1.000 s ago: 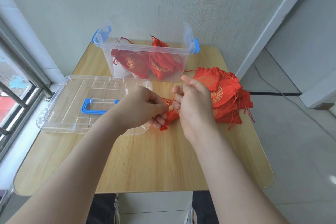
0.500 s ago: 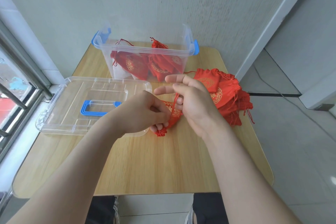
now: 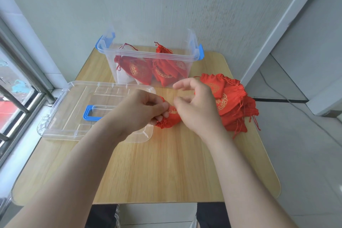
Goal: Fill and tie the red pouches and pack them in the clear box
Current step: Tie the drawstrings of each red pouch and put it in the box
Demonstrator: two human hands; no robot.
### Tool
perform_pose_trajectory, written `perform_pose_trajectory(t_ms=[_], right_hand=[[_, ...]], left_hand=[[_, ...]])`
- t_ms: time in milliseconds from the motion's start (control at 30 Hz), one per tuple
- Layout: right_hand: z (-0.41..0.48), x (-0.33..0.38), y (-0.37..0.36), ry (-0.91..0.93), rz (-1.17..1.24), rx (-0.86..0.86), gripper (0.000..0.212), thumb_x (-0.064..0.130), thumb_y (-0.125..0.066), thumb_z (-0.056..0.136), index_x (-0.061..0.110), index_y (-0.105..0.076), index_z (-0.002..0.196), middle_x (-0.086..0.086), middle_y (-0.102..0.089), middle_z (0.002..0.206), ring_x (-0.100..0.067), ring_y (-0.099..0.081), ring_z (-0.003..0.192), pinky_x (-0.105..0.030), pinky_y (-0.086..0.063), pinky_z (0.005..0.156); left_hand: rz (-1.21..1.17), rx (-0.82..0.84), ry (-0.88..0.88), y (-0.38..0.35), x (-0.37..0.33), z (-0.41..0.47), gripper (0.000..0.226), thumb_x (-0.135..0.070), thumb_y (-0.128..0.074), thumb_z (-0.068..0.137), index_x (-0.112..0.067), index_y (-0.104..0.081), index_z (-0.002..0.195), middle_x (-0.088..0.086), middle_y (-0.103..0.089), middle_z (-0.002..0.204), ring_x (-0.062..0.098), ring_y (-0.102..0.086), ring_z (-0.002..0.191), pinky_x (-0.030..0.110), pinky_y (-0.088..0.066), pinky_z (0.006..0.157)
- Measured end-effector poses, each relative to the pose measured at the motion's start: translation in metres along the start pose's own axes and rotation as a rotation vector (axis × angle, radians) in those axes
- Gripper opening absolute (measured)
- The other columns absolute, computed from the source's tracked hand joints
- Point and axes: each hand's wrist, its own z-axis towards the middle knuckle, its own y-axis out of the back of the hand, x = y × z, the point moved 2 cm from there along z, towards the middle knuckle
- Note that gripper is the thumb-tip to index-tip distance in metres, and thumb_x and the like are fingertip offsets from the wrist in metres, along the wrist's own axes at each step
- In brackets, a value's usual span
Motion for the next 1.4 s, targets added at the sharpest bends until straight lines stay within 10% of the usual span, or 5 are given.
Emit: perform_pose_trajectory(t_ms=[133,333,667,900,1400], right_hand=[[-0.01,0.01,-0.005,0.228,-0.15,0.139,0.028,0.014,-0.079,0.077,0.031,-0.074,0.099,0.012,-0.073,0.09,-0.004,-0.069,0.081,-0.016,-0.052,0.07],[-0.006,0.0,-0.008,0.402,-0.339,0.144,0.027,0.014,-0.086,0.084,0.025,-0.079,0.107,0.006,-0.063,0.092,-0.017,-0.065,0.081,-0.043,-0.057,0.075],[-0.007,-0.005,-0.008,0.483,-0.498,0.123,0.015,0.014,-0.07,0.1,0.019,-0.083,0.105,-0.002,-0.059,0.089,-0.025,-0.064,0.077,-0.045,-0.055,0.068],[-0.009,-0.011,-0.008,0.036,-0.159,0.227,0.014,0.013,-0.071,0.098,0.022,-0.082,0.093,0.01,-0.078,0.082,-0.006,-0.073,0.081,-0.034,-0.06,0.081],[-0.006,-0.015,-0.006,-0.563,0.671,0.322,0.005,0.004,-0.07,0.1,0.0,-0.072,0.1,-0.007,-0.057,0.074,-0.011,-0.05,0.063,-0.023,-0.039,0.058]], left_hand=[[-0.135,0.009,0.013,0.004,0.005,0.003,0.028,-0.018,-0.066,0.104,0.008,-0.075,0.098,0.038,-0.069,0.105,0.034,-0.067,0.087,0.058,-0.057,0.1],[-0.197,0.051,0.074,0.007,0.005,0.001,0.026,-0.017,-0.071,0.101,0.008,-0.078,0.103,0.041,-0.066,0.111,0.028,-0.059,0.084,0.039,-0.053,0.089],[-0.539,0.139,0.179,0.004,-0.003,0.0,0.048,0.009,-0.061,0.072,0.029,-0.058,0.115,0.023,-0.065,0.104,0.025,-0.06,0.086,0.028,-0.058,0.079],[0.017,-0.173,0.004,0.004,-0.004,-0.003,0.06,0.007,-0.083,0.074,-0.032,-0.07,0.117,0.0,-0.062,0.128,0.019,-0.075,0.092,0.033,-0.063,0.079],[0.253,-0.224,-0.201,-0.002,-0.017,-0.009,0.013,-0.005,-0.072,0.085,-0.017,-0.073,0.09,-0.011,-0.077,0.087,0.0,-0.075,0.079,0.021,-0.058,0.076]])
